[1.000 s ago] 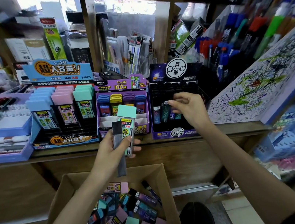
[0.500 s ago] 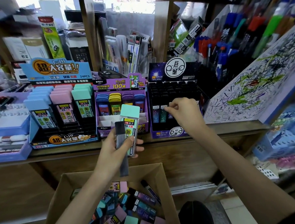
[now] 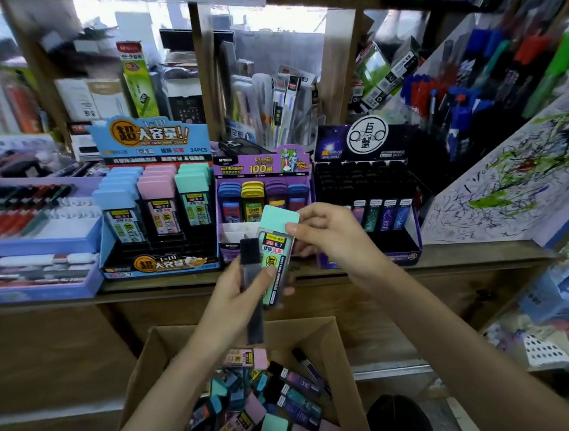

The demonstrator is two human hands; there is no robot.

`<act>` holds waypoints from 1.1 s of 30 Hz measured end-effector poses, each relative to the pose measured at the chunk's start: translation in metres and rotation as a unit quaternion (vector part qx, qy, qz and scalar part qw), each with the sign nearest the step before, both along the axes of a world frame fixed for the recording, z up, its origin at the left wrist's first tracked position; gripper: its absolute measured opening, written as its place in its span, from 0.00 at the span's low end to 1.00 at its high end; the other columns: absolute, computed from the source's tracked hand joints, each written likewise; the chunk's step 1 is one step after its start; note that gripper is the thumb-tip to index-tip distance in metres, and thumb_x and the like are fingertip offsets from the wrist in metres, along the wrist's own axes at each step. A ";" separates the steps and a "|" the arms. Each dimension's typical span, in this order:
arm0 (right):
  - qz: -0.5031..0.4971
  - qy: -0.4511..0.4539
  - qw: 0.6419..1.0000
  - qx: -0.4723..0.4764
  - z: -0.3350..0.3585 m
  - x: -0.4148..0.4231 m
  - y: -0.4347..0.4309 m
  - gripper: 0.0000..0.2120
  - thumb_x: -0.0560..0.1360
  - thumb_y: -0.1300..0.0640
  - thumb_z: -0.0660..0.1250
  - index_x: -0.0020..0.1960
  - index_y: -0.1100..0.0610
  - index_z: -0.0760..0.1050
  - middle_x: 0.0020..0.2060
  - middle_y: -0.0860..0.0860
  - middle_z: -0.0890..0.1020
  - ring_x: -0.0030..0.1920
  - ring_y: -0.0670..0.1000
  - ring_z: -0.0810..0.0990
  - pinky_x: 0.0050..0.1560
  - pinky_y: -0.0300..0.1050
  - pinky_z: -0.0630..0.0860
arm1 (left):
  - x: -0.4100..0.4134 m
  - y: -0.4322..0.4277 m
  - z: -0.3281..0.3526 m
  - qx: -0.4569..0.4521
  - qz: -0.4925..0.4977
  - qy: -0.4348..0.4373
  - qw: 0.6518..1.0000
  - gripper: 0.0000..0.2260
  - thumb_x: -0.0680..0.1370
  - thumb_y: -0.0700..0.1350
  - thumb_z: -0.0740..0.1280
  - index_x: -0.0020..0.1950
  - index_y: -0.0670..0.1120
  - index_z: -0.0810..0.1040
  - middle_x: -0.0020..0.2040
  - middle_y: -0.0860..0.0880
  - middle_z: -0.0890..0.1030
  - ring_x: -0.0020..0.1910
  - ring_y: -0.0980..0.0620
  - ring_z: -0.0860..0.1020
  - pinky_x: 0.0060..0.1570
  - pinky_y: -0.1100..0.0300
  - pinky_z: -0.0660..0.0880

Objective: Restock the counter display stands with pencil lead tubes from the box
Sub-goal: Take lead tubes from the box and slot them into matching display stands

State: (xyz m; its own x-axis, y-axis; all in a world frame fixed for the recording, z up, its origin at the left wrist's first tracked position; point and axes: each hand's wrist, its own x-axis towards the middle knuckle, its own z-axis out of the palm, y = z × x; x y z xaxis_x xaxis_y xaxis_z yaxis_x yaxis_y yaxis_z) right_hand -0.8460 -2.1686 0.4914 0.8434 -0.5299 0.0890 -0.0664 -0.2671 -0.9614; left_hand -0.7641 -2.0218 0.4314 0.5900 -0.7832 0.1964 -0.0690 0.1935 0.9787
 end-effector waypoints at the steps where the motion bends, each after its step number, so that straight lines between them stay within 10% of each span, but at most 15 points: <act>1: 0.007 -0.008 1.000 0.011 0.002 0.005 0.002 0.05 0.75 0.59 0.67 0.50 0.60 0.75 0.41 0.53 0.84 0.36 0.46 0.81 0.37 0.40 0.78 | 0.006 0.005 0.001 0.003 0.025 -0.025 0.999 0.08 0.74 0.49 0.64 0.52 0.51 0.75 0.42 0.60 0.84 0.41 0.63 0.81 0.38 0.72 0.74; 9: -0.037 -0.096 0.994 -0.031 0.041 0.069 0.016 0.05 0.74 0.62 0.69 0.43 0.57 0.72 0.38 0.51 0.82 0.32 0.46 0.80 0.34 0.42 0.78 | 0.068 0.063 0.004 0.003 0.136 0.024 0.990 0.02 0.79 0.42 0.61 0.48 0.45 0.73 0.36 0.46 0.83 0.29 0.51 0.80 0.29 0.64 0.76; 17: -0.006 -0.026 0.932 -0.360 0.041 0.135 0.037 0.08 0.73 0.61 0.70 0.51 0.60 0.76 0.46 0.56 0.81 0.40 0.51 0.75 0.44 0.44 0.71 | 0.102 0.092 -0.004 -0.008 0.155 0.112 0.981 0.20 0.76 0.59 0.54 0.45 0.45 0.76 0.26 0.53 0.71 0.23 0.58 0.64 0.22 0.68 0.61; 33: 0.013 0.023 0.821 -0.571 0.017 0.150 0.037 0.10 0.77 0.63 0.63 0.58 0.63 0.73 0.54 0.58 0.73 0.46 0.60 0.77 0.42 0.52 0.75 | 0.097 0.100 -0.006 0.024 0.154 -0.012 0.988 0.05 0.78 0.39 0.62 0.53 0.43 0.76 0.44 0.45 0.77 0.43 0.55 0.76 0.42 0.69 0.73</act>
State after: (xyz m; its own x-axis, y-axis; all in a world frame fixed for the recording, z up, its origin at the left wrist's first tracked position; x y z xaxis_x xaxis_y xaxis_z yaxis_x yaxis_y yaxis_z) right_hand -0.6964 -2.1313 0.5084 0.8694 -0.1040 0.4830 -0.0745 -0.9940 -0.0800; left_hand -0.6667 -1.9221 0.4252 0.7972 -0.5760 0.1807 -0.1414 0.1128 0.9835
